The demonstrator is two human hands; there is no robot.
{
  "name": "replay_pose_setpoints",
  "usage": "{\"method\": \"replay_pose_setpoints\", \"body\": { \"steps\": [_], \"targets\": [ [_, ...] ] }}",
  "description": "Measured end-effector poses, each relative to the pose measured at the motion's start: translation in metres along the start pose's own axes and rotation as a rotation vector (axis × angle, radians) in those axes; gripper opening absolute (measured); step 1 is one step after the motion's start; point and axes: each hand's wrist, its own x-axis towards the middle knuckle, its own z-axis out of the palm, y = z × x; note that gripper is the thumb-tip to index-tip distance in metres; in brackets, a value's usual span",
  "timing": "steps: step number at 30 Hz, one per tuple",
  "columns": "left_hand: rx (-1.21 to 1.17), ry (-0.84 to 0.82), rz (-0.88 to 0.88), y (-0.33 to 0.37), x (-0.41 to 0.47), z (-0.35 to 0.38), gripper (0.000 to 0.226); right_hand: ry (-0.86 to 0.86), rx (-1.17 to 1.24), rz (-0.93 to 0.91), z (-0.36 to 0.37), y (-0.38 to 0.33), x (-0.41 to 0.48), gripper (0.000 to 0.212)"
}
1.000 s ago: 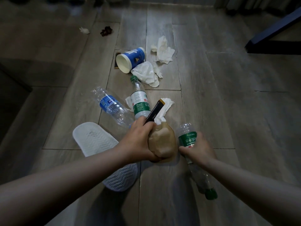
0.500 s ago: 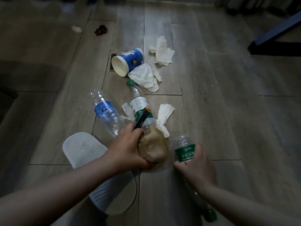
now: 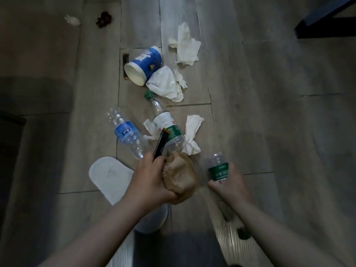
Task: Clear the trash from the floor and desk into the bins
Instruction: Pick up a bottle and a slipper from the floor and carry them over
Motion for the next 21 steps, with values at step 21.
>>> {"method": "replay_pose_setpoints", "body": {
  "steps": [21],
  "targets": [
    [-0.269,0.168,-0.085,0.340,-0.241,-0.413,0.081,0.310,0.574,0.024,-0.452,-0.240,-0.343,0.054]
  ]
}}
